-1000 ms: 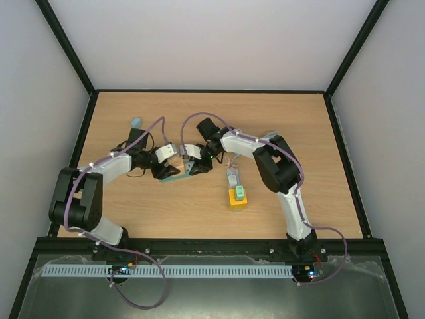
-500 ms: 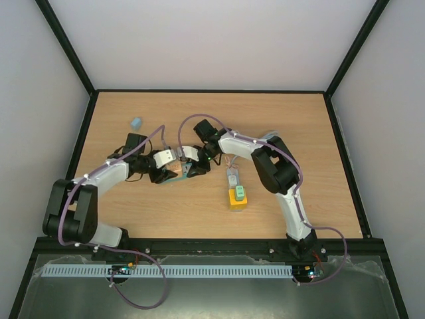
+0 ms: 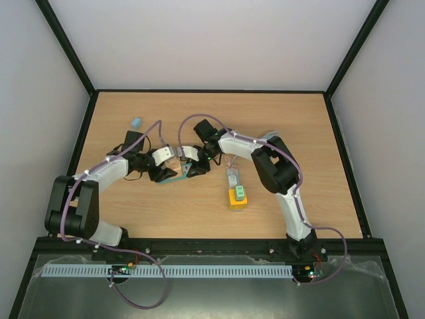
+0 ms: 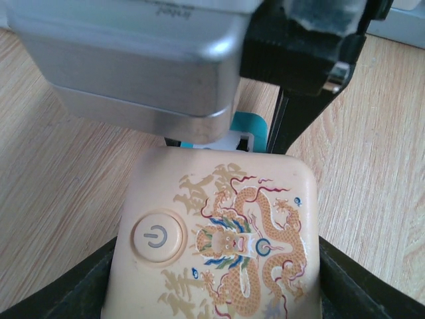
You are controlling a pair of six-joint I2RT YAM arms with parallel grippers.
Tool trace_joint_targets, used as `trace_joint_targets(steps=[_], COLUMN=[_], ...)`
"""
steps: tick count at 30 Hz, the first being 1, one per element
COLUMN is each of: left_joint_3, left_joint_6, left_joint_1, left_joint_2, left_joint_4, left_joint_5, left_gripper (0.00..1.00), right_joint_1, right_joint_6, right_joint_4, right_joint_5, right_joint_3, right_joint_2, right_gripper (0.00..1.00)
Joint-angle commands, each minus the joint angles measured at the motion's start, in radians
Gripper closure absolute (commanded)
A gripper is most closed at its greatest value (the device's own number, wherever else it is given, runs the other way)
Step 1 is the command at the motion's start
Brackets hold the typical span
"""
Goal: Pull the plug off the socket
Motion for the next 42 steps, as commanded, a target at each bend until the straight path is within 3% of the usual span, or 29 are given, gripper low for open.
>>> trace_joint_targets(steps=[1, 16, 31, 36, 42], left_joint_3=[0.074, -0.061, 0.061, 0.076, 0.006], left_joint_6=[-0.018, 0.126, -0.045, -0.027, 0.050], left_joint_1=[0.023, -0.042, 0.002, 0.022, -0.002], left_joint_2=[-0.004, -0.122, -0.020, -0.018, -0.086], left_joint_4=[-0.016, 0.049, -0.023, -0.055, -0.033], left_joint_5=[0.120, -0.033, 0.088, 0.119, 0.059], left_gripper=[0.61, 0.65, 0.68, 0.68, 0.69], right_joint_1=[0.000, 0.000, 0.001, 0.004, 0.005], right_joint_6=[0.027, 0.032, 0.035, 0.035, 0.035], right_joint_4=[-0.045, -0.056, -0.052, -0.054, -0.057], right_joint_5=[0.077, 0.075, 0.088, 0.091, 0.085], right_joint_3=[-0.018, -0.008, -0.014, -0.014, -0.008], right_joint_2=[0.058, 0.066, 0.068, 0.068, 0.070], right_gripper=[0.85, 0.86, 0.85, 0.85, 0.85])
